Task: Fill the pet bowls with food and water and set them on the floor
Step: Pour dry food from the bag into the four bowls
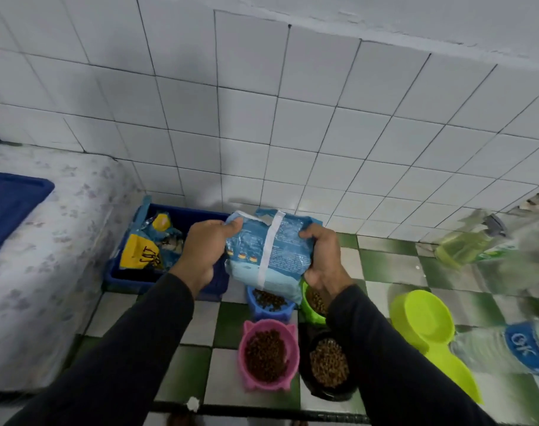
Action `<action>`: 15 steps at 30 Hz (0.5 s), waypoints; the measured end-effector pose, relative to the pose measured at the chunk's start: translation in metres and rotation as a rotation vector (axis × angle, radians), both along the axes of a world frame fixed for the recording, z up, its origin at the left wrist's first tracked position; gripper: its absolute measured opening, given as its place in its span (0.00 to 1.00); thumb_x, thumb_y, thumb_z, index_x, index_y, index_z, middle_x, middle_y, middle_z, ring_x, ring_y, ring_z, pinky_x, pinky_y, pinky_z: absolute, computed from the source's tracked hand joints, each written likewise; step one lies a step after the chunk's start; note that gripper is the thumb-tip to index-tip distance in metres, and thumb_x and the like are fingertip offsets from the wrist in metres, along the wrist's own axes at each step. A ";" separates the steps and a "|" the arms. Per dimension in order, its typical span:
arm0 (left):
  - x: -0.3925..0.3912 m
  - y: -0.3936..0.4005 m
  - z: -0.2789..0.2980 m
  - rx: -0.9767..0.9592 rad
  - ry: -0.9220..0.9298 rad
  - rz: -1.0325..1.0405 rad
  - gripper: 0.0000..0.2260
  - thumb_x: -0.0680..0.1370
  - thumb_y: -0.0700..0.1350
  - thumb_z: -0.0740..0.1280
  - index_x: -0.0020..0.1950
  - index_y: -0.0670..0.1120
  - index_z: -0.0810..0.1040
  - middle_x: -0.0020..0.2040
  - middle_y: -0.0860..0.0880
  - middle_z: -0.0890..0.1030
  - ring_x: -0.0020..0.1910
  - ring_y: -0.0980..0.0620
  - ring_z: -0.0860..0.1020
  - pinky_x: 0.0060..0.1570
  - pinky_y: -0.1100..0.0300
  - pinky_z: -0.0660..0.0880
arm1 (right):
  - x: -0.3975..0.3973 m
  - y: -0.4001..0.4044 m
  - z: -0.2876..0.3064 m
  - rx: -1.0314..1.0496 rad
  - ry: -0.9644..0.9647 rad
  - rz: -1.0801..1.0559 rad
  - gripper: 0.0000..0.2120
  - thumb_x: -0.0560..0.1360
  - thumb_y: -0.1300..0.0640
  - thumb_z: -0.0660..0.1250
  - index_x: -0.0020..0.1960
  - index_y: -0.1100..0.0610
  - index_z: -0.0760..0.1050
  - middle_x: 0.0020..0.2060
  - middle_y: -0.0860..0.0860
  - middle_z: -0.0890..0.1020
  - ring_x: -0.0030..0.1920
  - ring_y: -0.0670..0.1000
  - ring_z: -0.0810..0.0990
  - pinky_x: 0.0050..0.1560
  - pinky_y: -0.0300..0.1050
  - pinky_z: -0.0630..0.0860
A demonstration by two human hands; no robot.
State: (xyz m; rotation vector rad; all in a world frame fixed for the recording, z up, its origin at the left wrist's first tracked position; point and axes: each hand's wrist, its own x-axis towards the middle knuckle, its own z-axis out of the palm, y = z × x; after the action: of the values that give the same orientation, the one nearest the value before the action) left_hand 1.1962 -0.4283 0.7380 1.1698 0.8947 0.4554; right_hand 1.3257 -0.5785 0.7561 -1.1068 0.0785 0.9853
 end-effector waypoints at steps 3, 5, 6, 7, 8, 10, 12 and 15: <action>-0.013 0.021 0.002 0.032 0.034 -0.039 0.09 0.79 0.45 0.74 0.42 0.42 0.82 0.35 0.50 0.86 0.29 0.58 0.82 0.24 0.68 0.73 | -0.024 0.019 0.000 0.007 0.026 0.000 0.18 0.67 0.62 0.58 0.55 0.62 0.75 0.42 0.60 0.79 0.40 0.61 0.80 0.46 0.56 0.80; -0.021 0.035 0.005 0.018 0.057 -0.048 0.09 0.78 0.48 0.75 0.46 0.43 0.82 0.40 0.48 0.87 0.33 0.54 0.83 0.32 0.62 0.75 | -0.038 0.030 -0.002 0.037 0.027 -0.016 0.19 0.64 0.61 0.60 0.54 0.62 0.75 0.42 0.59 0.80 0.40 0.60 0.81 0.47 0.56 0.80; -0.025 0.042 0.006 0.008 0.064 -0.052 0.10 0.77 0.49 0.76 0.47 0.43 0.82 0.40 0.47 0.87 0.34 0.53 0.82 0.36 0.59 0.75 | -0.045 0.036 -0.004 0.056 0.030 -0.029 0.20 0.63 0.61 0.61 0.54 0.61 0.75 0.43 0.60 0.80 0.40 0.61 0.82 0.48 0.57 0.80; -0.029 0.049 0.006 0.001 0.069 -0.062 0.11 0.76 0.50 0.77 0.48 0.43 0.82 0.40 0.47 0.87 0.33 0.53 0.82 0.36 0.58 0.75 | -0.051 0.041 -0.005 0.078 0.039 -0.044 0.20 0.62 0.61 0.62 0.54 0.62 0.76 0.44 0.60 0.81 0.41 0.61 0.82 0.49 0.58 0.81; -0.032 0.056 0.006 0.000 0.071 -0.074 0.12 0.76 0.50 0.78 0.48 0.42 0.83 0.39 0.48 0.87 0.31 0.54 0.81 0.34 0.58 0.75 | -0.057 0.046 -0.008 0.098 0.048 -0.055 0.21 0.62 0.61 0.62 0.55 0.62 0.76 0.46 0.61 0.81 0.43 0.62 0.82 0.50 0.59 0.81; -0.039 0.069 0.007 0.004 0.064 -0.087 0.12 0.75 0.49 0.78 0.48 0.41 0.83 0.38 0.47 0.87 0.29 0.56 0.80 0.29 0.61 0.74 | -0.070 0.056 -0.011 0.124 0.056 -0.073 0.21 0.62 0.61 0.62 0.54 0.62 0.77 0.47 0.61 0.82 0.45 0.62 0.83 0.52 0.60 0.80; -0.044 0.081 0.006 0.013 0.064 -0.085 0.12 0.74 0.48 0.79 0.46 0.42 0.82 0.37 0.48 0.87 0.28 0.57 0.80 0.25 0.63 0.73 | -0.081 0.066 -0.013 0.144 0.057 -0.084 0.20 0.62 0.62 0.63 0.53 0.63 0.79 0.47 0.61 0.82 0.44 0.61 0.83 0.53 0.59 0.80; -0.049 0.100 0.005 0.011 0.058 -0.101 0.11 0.73 0.47 0.80 0.46 0.43 0.80 0.35 0.50 0.86 0.26 0.58 0.81 0.24 0.65 0.73 | -0.096 0.080 -0.013 0.160 0.036 -0.063 0.21 0.67 0.62 0.66 0.59 0.66 0.79 0.53 0.63 0.82 0.50 0.63 0.82 0.59 0.61 0.78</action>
State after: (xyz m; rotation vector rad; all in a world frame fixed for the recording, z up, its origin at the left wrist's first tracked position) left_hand 1.1469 -0.3286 0.7428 1.2375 0.8800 0.3462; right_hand 1.2297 -0.4984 0.7426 -0.9346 0.0619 0.9391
